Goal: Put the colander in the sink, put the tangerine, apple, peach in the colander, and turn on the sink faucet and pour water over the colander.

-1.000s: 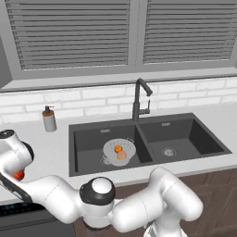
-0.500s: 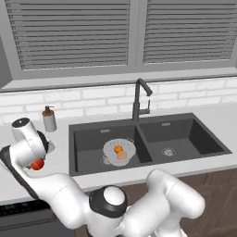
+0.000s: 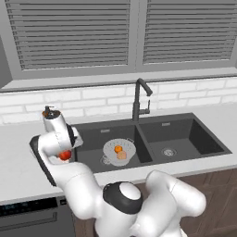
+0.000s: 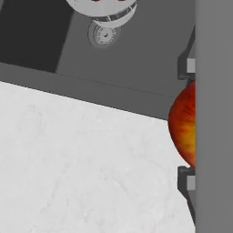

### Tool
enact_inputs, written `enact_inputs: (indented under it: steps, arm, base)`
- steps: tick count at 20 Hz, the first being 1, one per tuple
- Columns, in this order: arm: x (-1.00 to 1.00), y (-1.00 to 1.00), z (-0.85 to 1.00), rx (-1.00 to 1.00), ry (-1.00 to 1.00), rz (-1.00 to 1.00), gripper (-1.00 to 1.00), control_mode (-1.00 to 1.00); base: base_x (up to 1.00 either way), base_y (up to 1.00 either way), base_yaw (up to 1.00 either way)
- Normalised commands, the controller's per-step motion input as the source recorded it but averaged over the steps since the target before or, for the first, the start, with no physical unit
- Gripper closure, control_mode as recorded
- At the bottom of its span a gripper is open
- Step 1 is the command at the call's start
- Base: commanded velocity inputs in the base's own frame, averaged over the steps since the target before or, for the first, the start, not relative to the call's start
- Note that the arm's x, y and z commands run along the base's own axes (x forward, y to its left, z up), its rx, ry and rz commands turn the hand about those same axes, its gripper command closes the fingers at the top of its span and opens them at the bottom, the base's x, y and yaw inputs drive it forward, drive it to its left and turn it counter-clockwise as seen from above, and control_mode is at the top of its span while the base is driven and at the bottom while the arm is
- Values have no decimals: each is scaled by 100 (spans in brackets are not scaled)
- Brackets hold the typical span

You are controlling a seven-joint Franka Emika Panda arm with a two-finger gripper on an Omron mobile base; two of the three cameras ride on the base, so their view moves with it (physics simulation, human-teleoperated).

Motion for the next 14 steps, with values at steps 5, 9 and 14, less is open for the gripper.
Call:
enact_inputs:
  steps: [5, 9, 14]
  arm:
    - [71, -100, 2, 5, 0, -19, 100, -100]
    - [79, -100, 0, 6, 0, -10, 100, -100]
    - [67, -100, -17, 7, 1, -6, 100, -100]
  base:
    - [0, 0, 0]
    - [0, 0, 0]
    - [0, 0, 0]
